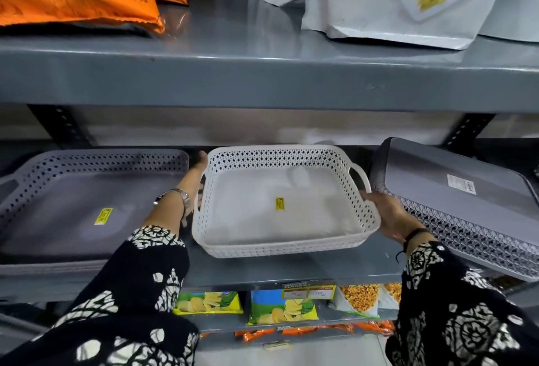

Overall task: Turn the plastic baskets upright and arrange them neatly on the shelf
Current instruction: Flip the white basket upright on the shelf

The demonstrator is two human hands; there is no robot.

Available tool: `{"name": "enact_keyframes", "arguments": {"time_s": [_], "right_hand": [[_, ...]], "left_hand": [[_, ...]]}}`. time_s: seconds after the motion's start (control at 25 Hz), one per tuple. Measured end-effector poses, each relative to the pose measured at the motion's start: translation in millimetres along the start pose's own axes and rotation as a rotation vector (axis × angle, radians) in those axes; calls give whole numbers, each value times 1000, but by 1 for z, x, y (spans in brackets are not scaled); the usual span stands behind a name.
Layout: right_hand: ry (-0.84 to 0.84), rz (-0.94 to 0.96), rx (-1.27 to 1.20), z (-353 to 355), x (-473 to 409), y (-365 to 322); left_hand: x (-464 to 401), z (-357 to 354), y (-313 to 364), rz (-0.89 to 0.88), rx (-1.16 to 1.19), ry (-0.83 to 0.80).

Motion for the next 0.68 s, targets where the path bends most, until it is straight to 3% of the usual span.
{"name": "enact_keyframes", "arguments": {"time_s": [0.44, 0.52, 0.6, 0.68], "right_hand": [[72, -136, 194, 5, 2, 13], [85, -110, 200, 2, 7, 9], [82, -32, 224, -1, 16, -2], [97, 48, 199, 3, 27, -18]], "left_hand": [[9, -10, -9, -6, -71, 113], [19, -18, 0, -36, -244, 215], [26, -31, 15, -108, -593, 369], [33, -55, 30, -211, -780, 362]]}}
Point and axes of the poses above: each hand's wrist, its own x-axis away from the middle knuckle, its own z-axis out of the back of the hand, y = z × x, the point moved 2 cm from there along -x, towards the middle knuckle, and after that the axes turned 5 degrees about -y, right-handed, at the moved point
